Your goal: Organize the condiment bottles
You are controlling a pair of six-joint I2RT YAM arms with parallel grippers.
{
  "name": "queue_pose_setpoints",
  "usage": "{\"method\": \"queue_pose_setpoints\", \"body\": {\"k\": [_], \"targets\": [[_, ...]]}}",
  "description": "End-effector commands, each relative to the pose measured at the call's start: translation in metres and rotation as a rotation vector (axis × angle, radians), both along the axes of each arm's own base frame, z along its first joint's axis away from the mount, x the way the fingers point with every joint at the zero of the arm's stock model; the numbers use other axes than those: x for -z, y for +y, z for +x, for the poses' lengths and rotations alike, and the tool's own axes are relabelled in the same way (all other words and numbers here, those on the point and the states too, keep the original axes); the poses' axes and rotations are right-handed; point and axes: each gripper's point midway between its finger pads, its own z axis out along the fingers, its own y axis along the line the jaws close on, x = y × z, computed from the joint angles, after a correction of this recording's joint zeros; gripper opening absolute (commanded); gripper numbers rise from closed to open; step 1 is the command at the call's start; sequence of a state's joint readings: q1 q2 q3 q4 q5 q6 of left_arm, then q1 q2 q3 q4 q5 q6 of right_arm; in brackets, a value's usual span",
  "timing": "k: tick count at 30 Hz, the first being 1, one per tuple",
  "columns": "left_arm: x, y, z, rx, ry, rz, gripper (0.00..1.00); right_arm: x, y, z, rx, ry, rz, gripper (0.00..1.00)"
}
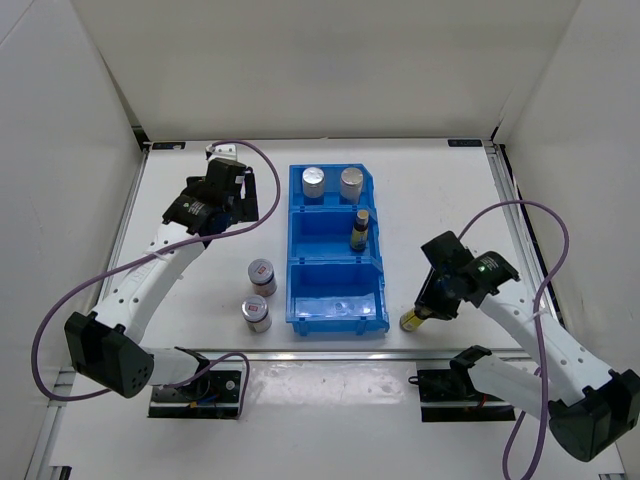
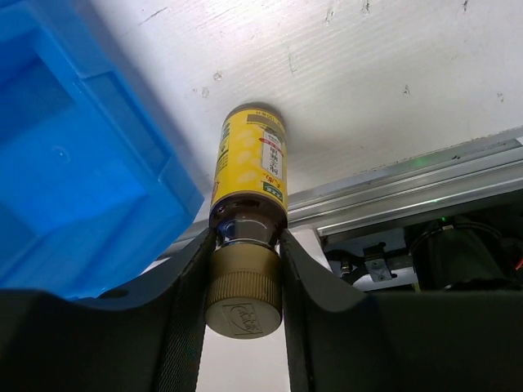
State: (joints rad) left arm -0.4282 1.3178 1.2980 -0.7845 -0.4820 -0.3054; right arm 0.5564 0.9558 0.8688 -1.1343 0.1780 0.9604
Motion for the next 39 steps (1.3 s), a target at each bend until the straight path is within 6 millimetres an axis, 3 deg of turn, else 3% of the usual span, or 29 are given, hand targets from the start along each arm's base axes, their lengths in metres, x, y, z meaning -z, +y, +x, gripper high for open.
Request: {"method": "queue_pose_setpoints", "body": {"k": [1,12,20,21,23,24,29,31,32,36,37,39], "targets": [[-0.013,0.001,-0.004,-0.004,-0.045,-0.032,1.00,-0.005,0.000,0.004,0.023,-0.020,0.007,0.36],[-0.013,0.001,-0.004,-0.004,-0.045,-0.032,1.00,-0.032,-0.007,0.010,0.031,-0.089,-0.010,0.19],[-0.016,0.002,-0.005,-0.004,-0.053,-0.035,1.00,-0.091,-0.005,0.029,-0.057,-0.251,0.008,0.00],[-0.016,0.002,-0.005,-0.004,-0.053,-0.035,1.00,-0.109,-0.001,0.040,-0.064,-0.311,0.023,0.00],[-0.016,0.002,-0.005,-0.004,-0.053,-0.035,1.00,-0.122,0.004,0.052,-0.120,-0.350,0.012,0.00],[-0.016,0.002,-0.005,-0.004,-0.053,-0.035,1.00,-0.142,0.013,0.059,-0.144,-0.403,0.042,0.00],[-0.016,0.002,-0.005,-0.004,-0.053,-0.035,1.00,-0.187,0.050,0.090,-0.278,-0.518,0.072,0.00],[-0.016,0.002,-0.005,-0.004,-0.053,-0.035,1.00,-0.196,0.068,0.104,-0.339,-0.541,0.064,0.00],[-0.016,0.002,-0.005,-0.004,-0.053,-0.035,1.00,-0.216,0.078,0.107,-0.372,-0.586,0.083,0.00],[-0.016,0.002,-0.005,-0.004,-0.053,-0.035,1.00,-0.219,0.125,0.126,-0.514,-0.579,0.056,0.00],[-0.016,0.002,-0.005,-0.004,-0.053,-0.035,1.00,-0.233,0.134,0.130,-0.532,-0.612,0.070,0.00],[-0.015,-0.001,-0.005,0.011,-0.048,-0.048,1.00,-0.221,0.155,0.141,-0.590,-0.587,0.039,0.00]]}}
